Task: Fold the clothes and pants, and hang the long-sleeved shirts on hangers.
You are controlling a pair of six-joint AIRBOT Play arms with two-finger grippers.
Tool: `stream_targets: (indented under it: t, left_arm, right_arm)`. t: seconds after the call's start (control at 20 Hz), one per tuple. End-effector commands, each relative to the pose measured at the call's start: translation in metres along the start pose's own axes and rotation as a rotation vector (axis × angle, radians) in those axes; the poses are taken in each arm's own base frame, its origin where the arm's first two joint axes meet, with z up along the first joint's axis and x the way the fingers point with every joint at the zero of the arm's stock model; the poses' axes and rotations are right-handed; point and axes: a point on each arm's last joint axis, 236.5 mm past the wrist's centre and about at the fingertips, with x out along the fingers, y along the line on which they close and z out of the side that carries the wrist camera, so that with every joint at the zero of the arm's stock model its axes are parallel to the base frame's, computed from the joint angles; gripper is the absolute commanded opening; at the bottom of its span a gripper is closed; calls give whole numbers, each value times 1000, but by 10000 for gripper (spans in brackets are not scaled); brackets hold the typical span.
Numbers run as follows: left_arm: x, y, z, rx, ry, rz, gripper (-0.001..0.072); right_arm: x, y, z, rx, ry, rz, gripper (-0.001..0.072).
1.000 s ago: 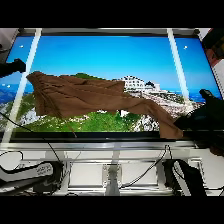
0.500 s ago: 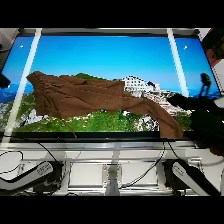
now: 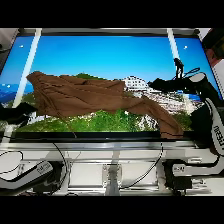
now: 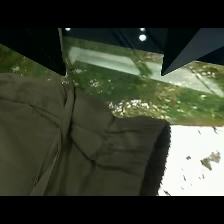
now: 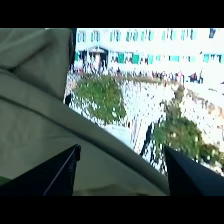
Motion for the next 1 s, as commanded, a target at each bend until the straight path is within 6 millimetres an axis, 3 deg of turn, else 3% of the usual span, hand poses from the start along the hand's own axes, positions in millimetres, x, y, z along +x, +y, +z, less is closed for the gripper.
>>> stream_targets:
  t: [0.0, 0.1, 0.45, 0.6, 0.7, 0.8, 0.85, 0.95]
  left_arm:
    - [26, 7, -35, -51, 65, -20, 631]
    - [34, 16, -31, -69, 21, 7, 631]
    - [43, 31, 19, -219, -258, 19, 631]
    - [46, 35, 29, -234, -298, 34, 631]
    - [62, 28, 23, -216, -254, 27, 631]
    - [80, 16, 17, -193, -211, 16, 627]
    - [87, 12, 18, -181, -211, 20, 507]
    - [89, 8, 25, -156, -238, 37, 164]
  right_arm:
    - [-1, 3, 25, -32, -42, -5, 590]
    - [-1, 3, 26, -32, -43, -6, 590]
    - [5, -4, 27, 40, -53, -12, 551]
    - [26, -8, 11, 95, 10, 5, 552]
    - [49, -4, -1, 149, 53, 40, 553]
    - [73, 12, -13, 191, 95, 98, 553]
    - [83, 21, -18, 183, 117, 112, 553]
    - [99, 40, -16, 136, 131, 127, 553]
